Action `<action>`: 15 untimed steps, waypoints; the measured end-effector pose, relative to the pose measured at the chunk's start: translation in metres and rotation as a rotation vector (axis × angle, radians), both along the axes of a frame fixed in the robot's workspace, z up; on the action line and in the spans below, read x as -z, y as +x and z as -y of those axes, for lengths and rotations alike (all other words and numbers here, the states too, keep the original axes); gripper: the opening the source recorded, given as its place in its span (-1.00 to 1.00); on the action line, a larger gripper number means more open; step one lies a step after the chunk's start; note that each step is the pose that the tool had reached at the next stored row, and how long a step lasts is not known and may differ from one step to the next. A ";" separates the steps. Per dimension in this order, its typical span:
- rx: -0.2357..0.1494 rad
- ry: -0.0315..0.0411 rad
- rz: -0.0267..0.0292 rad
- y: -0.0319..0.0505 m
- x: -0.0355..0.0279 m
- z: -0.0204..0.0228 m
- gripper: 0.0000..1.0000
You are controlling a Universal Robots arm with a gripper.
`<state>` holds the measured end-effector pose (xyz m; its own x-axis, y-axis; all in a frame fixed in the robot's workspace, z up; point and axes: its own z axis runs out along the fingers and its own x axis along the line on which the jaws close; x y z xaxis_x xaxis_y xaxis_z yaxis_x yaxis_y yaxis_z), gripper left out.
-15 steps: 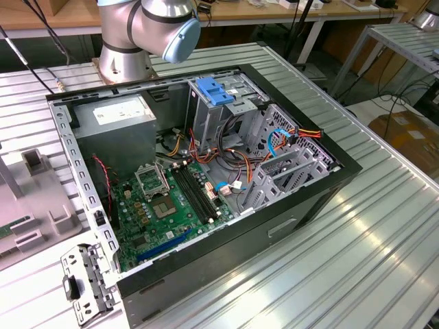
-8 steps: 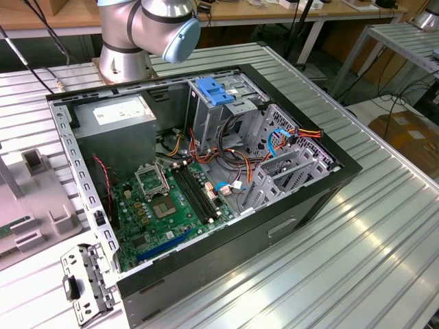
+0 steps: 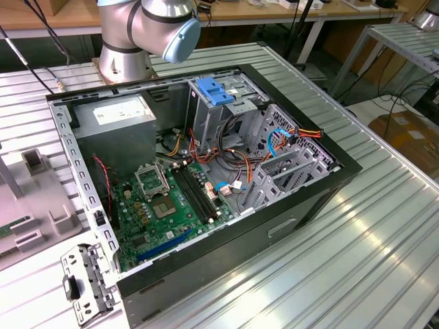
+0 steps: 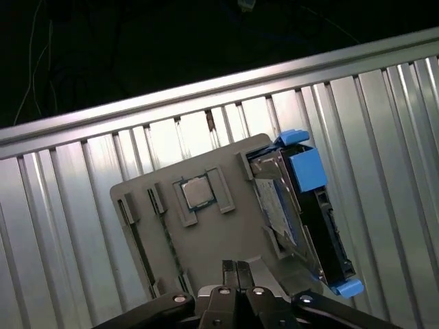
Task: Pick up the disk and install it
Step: 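Pick up the disk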
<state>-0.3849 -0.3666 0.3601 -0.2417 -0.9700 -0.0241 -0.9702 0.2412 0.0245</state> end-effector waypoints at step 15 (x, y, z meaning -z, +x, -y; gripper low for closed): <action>-0.127 0.0000 0.0001 0.0000 0.0000 0.0000 -0.79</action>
